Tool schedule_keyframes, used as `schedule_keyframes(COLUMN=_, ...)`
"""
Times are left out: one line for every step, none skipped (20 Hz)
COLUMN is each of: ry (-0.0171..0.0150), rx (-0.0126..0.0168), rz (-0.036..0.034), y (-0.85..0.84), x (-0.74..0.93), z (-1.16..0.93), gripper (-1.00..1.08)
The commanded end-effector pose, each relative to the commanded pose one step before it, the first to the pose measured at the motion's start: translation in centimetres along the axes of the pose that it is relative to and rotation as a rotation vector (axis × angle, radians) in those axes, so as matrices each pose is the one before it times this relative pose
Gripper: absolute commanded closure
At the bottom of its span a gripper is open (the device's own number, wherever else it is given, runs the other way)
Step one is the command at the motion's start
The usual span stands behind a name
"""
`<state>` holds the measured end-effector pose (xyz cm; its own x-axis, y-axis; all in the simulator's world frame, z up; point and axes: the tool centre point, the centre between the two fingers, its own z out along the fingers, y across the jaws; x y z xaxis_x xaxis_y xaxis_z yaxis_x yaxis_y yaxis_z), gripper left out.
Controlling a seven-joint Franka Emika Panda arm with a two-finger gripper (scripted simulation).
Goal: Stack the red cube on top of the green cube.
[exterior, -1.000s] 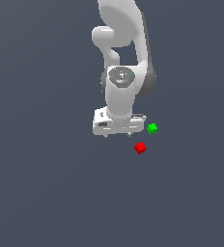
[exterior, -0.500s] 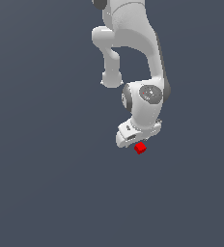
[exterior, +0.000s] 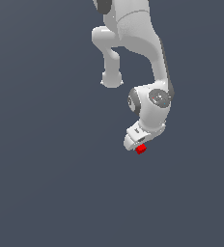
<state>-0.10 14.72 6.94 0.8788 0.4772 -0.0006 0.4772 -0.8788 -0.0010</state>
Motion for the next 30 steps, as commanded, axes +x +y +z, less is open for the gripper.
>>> schedule_keyframes(ry=0.00003, rx=-0.00006, rz=0.00001, y=0.003, x=0.0, z=-0.002, gripper=-0.92)
schedule_keyframes(ry=0.0, rx=0.0, rz=0.0, y=0.0, x=-0.001, z=0.038, gripper=-0.92)
schedule_keyframes(ry=0.0, rx=0.0, rz=0.0, y=0.0, x=-0.002, z=0.114, gripper=-0.92)
schedule_keyframes(ry=0.0, rx=0.0, rz=0.0, y=0.0, x=-0.004, z=0.19, gripper=-0.92)
schedule_keyframes(ry=0.0, rx=0.0, rz=0.0, y=0.0, x=-0.006, z=0.265, gripper=-0.92)
schedule_keyframes(ry=0.0, rx=0.0, rz=0.0, y=0.0, x=-0.009, z=0.34, gripper=-0.92)
schedule_keyframes(ry=0.0, rx=0.0, rz=0.0, y=-0.001, x=-0.012, z=0.413, gripper=-0.92)
schedule_keyframes(ry=0.00015, rx=-0.00043, rz=0.00052, y=0.028, x=-0.025, z=0.469, gripper=-0.92)
schedule_keyframes(ry=0.0, rx=0.0, rz=0.0, y=-0.002, x=-0.02, z=0.556, gripper=-0.92)
schedule_keyframes(ry=0.0, rx=0.0, rz=0.0, y=-0.002, x=-0.021, z=0.597, gripper=-0.92)
schedule_keyframes(ry=0.0, rx=0.0, rz=0.0, y=-0.001, x=-0.016, z=0.527, gripper=-0.92)
schedule_keyframes(ry=0.00016, rx=-0.00042, rz=0.00052, y=0.03, x=-0.018, z=0.428, gripper=-0.92)
schedule_keyframes(ry=0.0, rx=0.0, rz=0.0, y=0.001, x=0.001, z=0.363, gripper=-0.92)
schedule_keyframes(ry=0.0, rx=0.0, rz=0.0, y=0.002, x=0.012, z=0.282, gripper=-0.92)
schedule_keyframes(ry=0.00017, rx=-0.00022, rz=0.00063, y=0.041, x=0.013, z=0.187, gripper=-0.92)
schedule_keyframes(ry=0.0, rx=0.0, rz=0.0, y=0.004, x=0.033, z=0.123, gripper=-0.92)
schedule_keyframes(ry=0.0, rx=0.0, rz=0.0, y=0.004, x=0.036, z=0.053, gripper=-0.92)
schedule_keyframes(ry=0.0, rx=0.0, rz=0.0, y=0.002, x=0.016, z=0.009, gripper=-0.92)
schedule_keyframes(ry=0.0, rx=0.0, rz=0.0, y=0.0, x=0.0, z=0.0, gripper=1.08)
schedule_keyframes(ry=0.0, rx=0.0, rz=0.0, y=0.0, x=0.0, z=0.0, gripper=1.08)
schedule_keyframes(ry=0.0, rx=0.0, rz=0.0, y=0.0, x=0.0, z=0.0, gripper=1.08)
schedule_keyframes(ry=0.0, rx=0.0, rz=0.0, y=0.0, x=0.0, z=0.0, gripper=1.08)
schedule_keyframes(ry=0.0, rx=0.0, rz=0.0, y=0.0, x=0.0, z=0.0, gripper=1.08)
schedule_keyframes(ry=0.0, rx=0.0, rz=0.0, y=0.0, x=0.0, z=0.0, gripper=1.08)
schedule_keyframes(ry=0.0, rx=0.0, rz=0.0, y=0.0, x=0.0, z=0.0, gripper=1.08)
schedule_keyframes(ry=0.0, rx=0.0, rz=0.0, y=0.0, x=0.0, z=0.0, gripper=1.08)
schedule_keyframes(ry=0.0, rx=0.0, rz=0.0, y=0.0, x=0.0, z=0.0, gripper=1.08)
schedule_keyframes(ry=0.0, rx=0.0, rz=0.0, y=0.0, x=0.0, z=0.0, gripper=1.08)
schedule_keyframes(ry=0.0, rx=0.0, rz=0.0, y=0.0, x=0.006, z=-0.005, gripper=1.08)
schedule_keyframes(ry=0.0, rx=0.0, rz=0.0, y=0.0, x=-0.002, z=-0.029, gripper=1.08)
